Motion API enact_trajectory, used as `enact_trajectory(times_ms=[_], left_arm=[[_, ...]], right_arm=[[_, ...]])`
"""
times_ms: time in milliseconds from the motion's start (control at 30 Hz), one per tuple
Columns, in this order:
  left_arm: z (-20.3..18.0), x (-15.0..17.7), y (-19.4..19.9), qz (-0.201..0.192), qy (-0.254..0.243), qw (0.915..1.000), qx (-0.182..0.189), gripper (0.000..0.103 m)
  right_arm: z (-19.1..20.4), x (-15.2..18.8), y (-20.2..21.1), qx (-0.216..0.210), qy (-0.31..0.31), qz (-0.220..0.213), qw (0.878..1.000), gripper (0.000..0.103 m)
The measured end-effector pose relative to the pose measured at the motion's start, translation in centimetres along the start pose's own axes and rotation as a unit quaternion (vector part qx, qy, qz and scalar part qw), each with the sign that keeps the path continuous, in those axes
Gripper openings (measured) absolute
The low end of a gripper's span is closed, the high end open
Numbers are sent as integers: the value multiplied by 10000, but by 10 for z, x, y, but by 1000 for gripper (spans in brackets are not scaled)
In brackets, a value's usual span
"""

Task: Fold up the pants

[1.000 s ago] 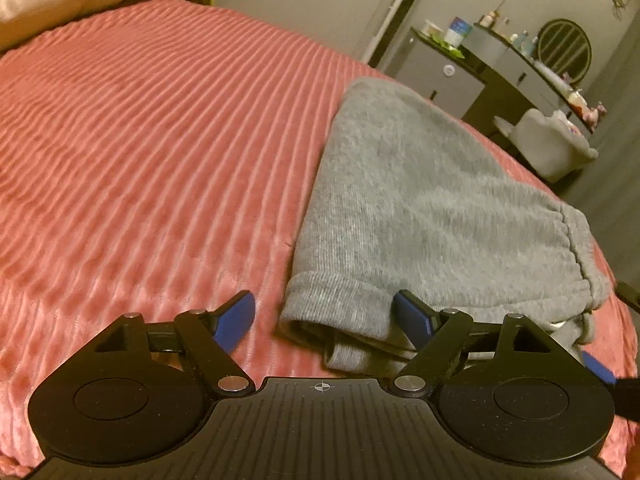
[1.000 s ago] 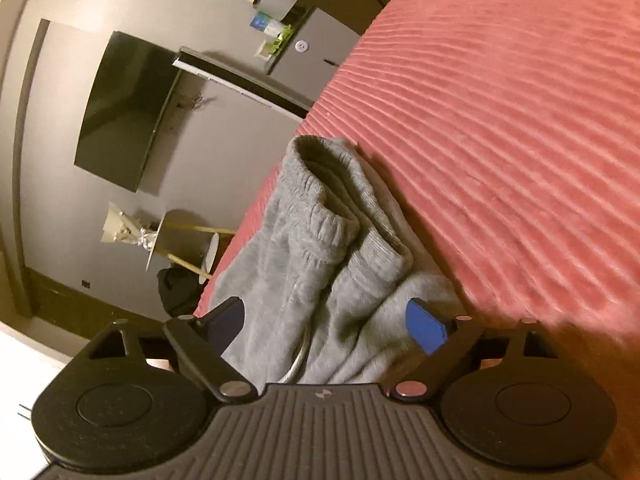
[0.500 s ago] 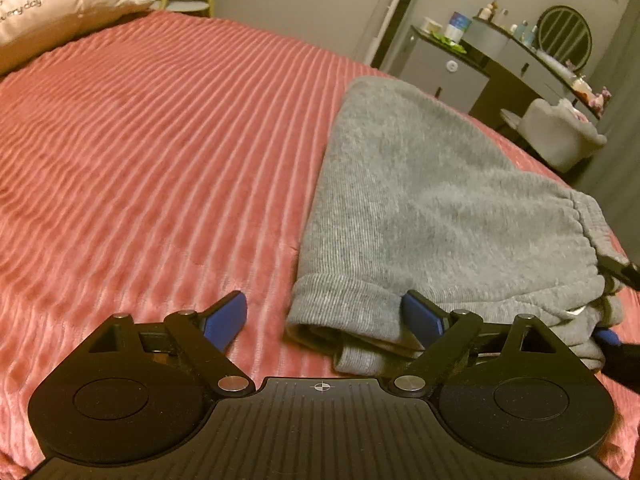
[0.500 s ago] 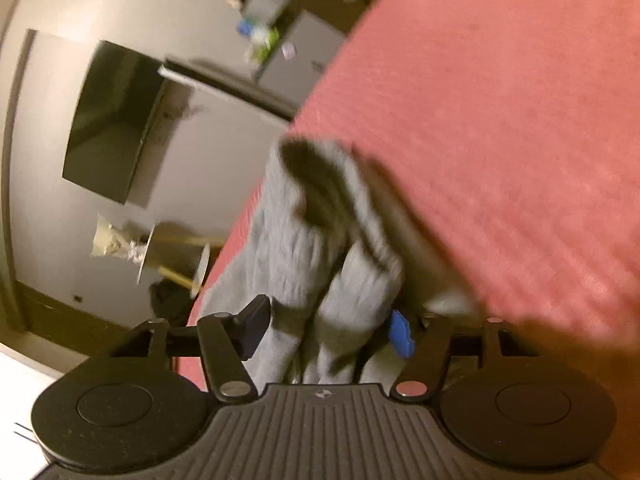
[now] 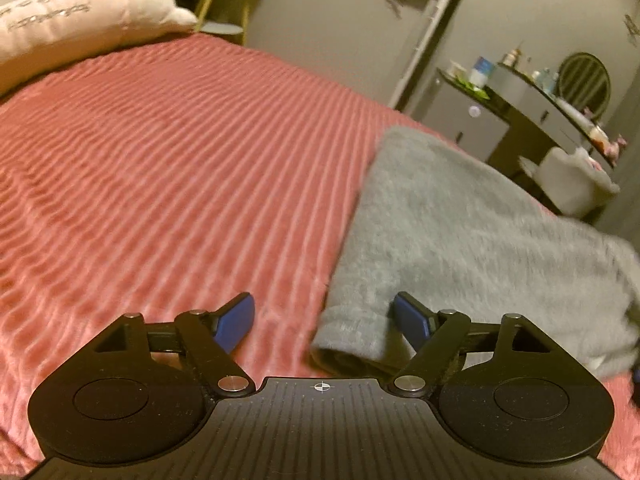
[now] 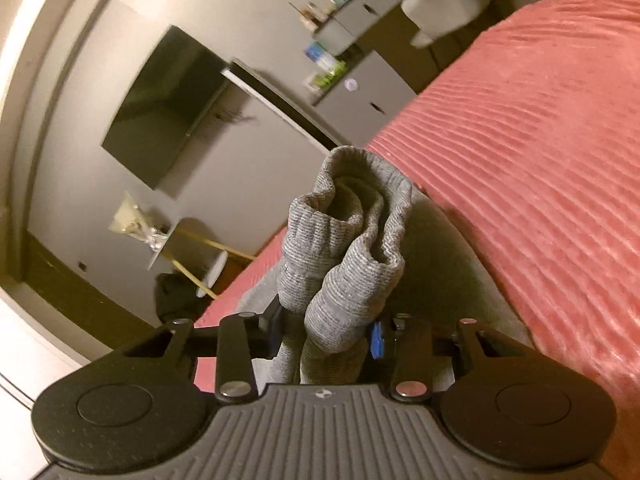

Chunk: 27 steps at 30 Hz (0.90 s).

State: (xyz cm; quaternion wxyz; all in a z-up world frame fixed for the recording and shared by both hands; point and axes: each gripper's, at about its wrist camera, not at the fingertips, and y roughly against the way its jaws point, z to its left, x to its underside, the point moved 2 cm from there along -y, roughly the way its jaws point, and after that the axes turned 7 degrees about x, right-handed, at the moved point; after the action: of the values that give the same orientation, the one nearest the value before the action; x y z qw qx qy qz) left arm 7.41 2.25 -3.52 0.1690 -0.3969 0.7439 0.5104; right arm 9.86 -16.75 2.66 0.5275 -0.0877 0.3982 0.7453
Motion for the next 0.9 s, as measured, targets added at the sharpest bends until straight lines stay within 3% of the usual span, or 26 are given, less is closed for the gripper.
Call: enact_trajectory(times_ms=[100, 167, 267, 467, 600, 667, 733, 767, 833, 900], left_arm=[[6, -2, 4, -78, 217, 9997, -104, 83], [10, -4, 10, -224, 246, 9990, -283, 82], [6, -3, 12, -224, 88, 9996, -148, 82], [-30, 10, 12, -240, -877, 9956, 244, 84], [-43, 20, 0, 190, -1209, 9923, 181, 95], [-39, 24, -12, 496, -1127, 9924, -70, 98], [-35, 23, -14, 627, -983, 9932, -33, 100], [-34, 24, -13, 647, -979, 9931, -32, 100], [-35, 26, -10, 670, -1043, 9923, -62, 100], [-38, 26, -11, 723, -1164, 9905, -122, 101]], right_arm=[[-19, 6, -17, 995, 359, 345, 9938, 48], [-23, 5, -12, 826, 227, 308, 9958, 52], [-12, -1, 2, 1107, 496, 31, 9926, 69], [-1, -12, 20, 1044, 439, -273, 9932, 70], [23, -3, 22, 1119, 1410, -633, 9816, 70], [27, 3, 10, 1254, 1802, -613, 9737, 79], [17, 7, -14, 2011, 2155, -192, 9554, 86], [7, 10, -24, 2189, 2143, 58, 9519, 93], [-4, 11, -16, 2056, 1799, 33, 9620, 96], [1, 12, -7, 2142, 1982, -85, 9564, 97]])
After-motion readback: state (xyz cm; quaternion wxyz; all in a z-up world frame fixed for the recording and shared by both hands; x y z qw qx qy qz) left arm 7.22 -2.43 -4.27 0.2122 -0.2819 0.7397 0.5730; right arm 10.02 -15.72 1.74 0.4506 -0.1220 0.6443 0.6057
